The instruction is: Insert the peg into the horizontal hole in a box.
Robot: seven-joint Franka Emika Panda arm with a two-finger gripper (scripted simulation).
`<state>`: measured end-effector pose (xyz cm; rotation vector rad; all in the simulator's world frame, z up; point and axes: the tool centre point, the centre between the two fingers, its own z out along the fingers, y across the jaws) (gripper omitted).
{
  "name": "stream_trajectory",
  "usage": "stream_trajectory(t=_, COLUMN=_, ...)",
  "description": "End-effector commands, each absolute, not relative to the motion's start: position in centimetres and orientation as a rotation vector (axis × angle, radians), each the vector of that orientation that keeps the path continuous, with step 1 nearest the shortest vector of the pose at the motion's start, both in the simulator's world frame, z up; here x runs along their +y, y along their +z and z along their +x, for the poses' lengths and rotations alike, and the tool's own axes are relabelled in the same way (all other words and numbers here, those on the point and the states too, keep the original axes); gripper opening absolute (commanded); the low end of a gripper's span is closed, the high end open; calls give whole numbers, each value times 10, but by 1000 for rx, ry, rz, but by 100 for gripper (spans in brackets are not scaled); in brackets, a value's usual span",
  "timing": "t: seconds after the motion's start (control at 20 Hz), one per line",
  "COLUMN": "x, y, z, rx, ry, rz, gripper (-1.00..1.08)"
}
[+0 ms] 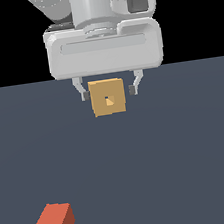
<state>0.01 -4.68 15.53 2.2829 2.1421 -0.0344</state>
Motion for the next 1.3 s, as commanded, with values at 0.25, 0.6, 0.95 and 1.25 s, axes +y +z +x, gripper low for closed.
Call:
stream_trajectory(t=0.25, x=-56, y=152, z=-4, rx=2140, ry=-33, rz=2285, gripper=100)
stream_trajectory(t=0.6, x=-101, y=137, z=-24, rx=2132, ry=-27, rz=2295, gripper=100)
stream_trajectory(t=0.95, x=-174, y=111, z=-57, rx=2119, ry=-18, rz=2310, gripper=100)
stream_trajectory(t=1.25, x=-236, y=88, z=-84, rx=2109, ry=-9, rz=2323, gripper=100)
